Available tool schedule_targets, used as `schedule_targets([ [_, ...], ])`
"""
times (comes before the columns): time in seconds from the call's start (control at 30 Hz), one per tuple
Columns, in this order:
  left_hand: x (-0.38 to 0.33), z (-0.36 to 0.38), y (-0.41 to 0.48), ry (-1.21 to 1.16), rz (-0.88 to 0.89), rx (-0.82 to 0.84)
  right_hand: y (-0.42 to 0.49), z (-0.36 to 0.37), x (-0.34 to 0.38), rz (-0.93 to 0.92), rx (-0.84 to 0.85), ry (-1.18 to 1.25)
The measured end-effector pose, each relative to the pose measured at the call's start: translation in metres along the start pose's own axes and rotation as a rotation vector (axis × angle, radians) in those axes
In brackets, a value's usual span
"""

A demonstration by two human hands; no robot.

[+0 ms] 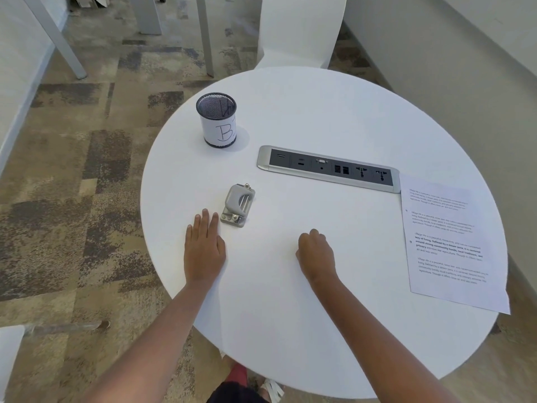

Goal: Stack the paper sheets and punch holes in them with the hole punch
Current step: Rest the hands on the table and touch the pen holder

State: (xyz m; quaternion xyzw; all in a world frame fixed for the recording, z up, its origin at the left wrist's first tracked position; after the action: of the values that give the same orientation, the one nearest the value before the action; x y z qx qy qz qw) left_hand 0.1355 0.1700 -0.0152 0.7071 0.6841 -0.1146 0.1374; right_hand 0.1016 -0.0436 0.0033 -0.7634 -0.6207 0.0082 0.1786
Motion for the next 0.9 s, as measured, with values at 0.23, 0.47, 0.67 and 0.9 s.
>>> schedule_targets([
  [0.23,0.0,0.0,0.001,-0.001,0.005,-0.003,0.005,-0.002,-0.006,0.007,-0.054,0.041],
  [0.47,0.0,-0.002,0.002,-0.028,0.018,-0.008,0.013,-0.006,-0.045,0.198,-0.064,0.588],
  [0.67,0.006,-0.007,0.02,-0.036,0.044,-0.003,0.033,-0.031,-0.029,0.203,-0.135,0.789],
  [0.9,0.015,-0.009,0.051,0.009,0.056,0.017,0.088,-0.092,0.047,-0.009,-0.27,0.822],
])
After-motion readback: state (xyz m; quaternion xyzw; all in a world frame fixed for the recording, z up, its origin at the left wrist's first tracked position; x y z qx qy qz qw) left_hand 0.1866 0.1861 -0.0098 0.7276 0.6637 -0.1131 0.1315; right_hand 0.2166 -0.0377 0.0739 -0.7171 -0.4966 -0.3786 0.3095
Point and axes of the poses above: each hand's wrist, its own y-axis towards the middle knuckle, its own z-axis out of the palm, x = y × z, the point moved 9 cm from there along y, towards the middle knuckle, and after that the axes turned 4 degrees about y, right-handed, at the moved point
